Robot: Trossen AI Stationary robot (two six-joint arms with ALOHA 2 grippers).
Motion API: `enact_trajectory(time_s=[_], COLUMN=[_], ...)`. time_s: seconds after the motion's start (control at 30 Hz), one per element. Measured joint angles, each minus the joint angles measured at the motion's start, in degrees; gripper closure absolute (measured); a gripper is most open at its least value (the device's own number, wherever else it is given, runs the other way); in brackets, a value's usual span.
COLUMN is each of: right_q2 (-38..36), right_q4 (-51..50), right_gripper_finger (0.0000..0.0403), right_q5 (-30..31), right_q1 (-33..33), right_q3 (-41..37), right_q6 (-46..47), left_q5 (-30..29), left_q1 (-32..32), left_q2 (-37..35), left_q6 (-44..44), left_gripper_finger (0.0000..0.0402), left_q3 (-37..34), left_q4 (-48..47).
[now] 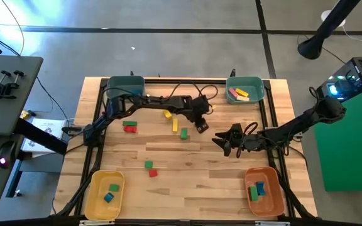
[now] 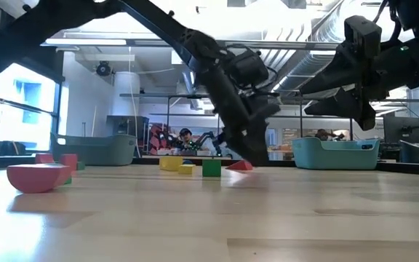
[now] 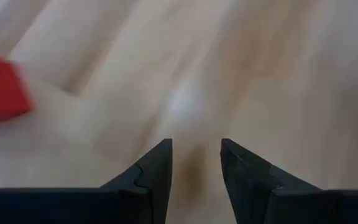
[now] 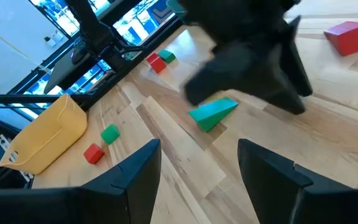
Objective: Sort blocks by size
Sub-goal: Put the green triangular block into the blue bin
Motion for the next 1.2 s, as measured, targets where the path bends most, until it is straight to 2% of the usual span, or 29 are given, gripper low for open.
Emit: enact_trajectory(time_s=[0.07, 0.2, 0.27, 0.37, 0.47, 0.57, 0.7, 0.77, 0.87, 1.0, 1.1, 1.2], right_q2=[0.0, 0.0, 0.0, 0.0, 0.0, 0.0, 0.0, 0.0, 0.0, 0.0, 0.0, 0.0], right_q4=[-0.1, -0.7, -0.3, -0.2, 0.0, 0.0, -0.1, -0.3, -0.4, -0.4, -0.4, -0.4], right_gripper_finger=[0.0194, 0.0194, 0.0194, 0.0194, 0.0194, 0.0194, 0.0194, 0.0194, 0.0194, 0.0194, 0.0194, 0.0194], right_q5=[0.0, -0.5, -1.3, -2.2, -2.3, -2.4, -2.4, -2.2, -1.3, 1.2, 2.9, 3.5], right_q1=[0.0, 0.1, 0.1, 0.2, 0.1, 0.1, 0.3, 0.8, 1.8, 3.9, 5.2, 5.7], right_q3=[0.0, 0.0, 0.0, 0.0, 0.0, 0.0, 0.0, 0.0, 0.0, 0.0, 0.0, 0.0], right_q6=[-0.2, -0.9, -1.3, -1.4, -1.4, -1.9, -2.5, -2.5, -2.6, -2.5, -2.5, -2.5], left_q5=[-1.1, -9.7, -12.7, -13.5, -10.7, -3.7, 2.6, 2.9, 1.8, -6.9, -12.3, -12.7], left_q1=[-0.9, -1.2, 0.0, 2.3, 4.3, 4.9, 2.5, -0.1, -4.8, -10.7, -12.2, -11.4], left_q2=[-1.8, -5.4, -7.1, -9.3, -10.4, -10.4, -10.6, -10.6, -10.6, -10.6, -10.6, -10.0], left_q6=[1.3, 5.7, 10.5, 21.8, 34.0, 45.0, 51.9, 52.4, 53.0, 53.4, 43.5, 34.8], left_gripper_finger=[0.028, 0.028, 0.028, 0.028, 0.0278, 0.0273, 0.0267, 0.0267, 0.0266, 0.0266, 0.0266, 0.0267], left_q3=[0.0, 0.1, 0.1, 0.1, 0.2, 0.1, 0.0, 0.0, -0.8, -3.6, -4.9, -5.0], left_q4=[-0.2, -2.8, -5.2, -9.4, -15.5, -23.0, -32.8, -35.7, -34.0, -26.3, -18.4, -18.0])
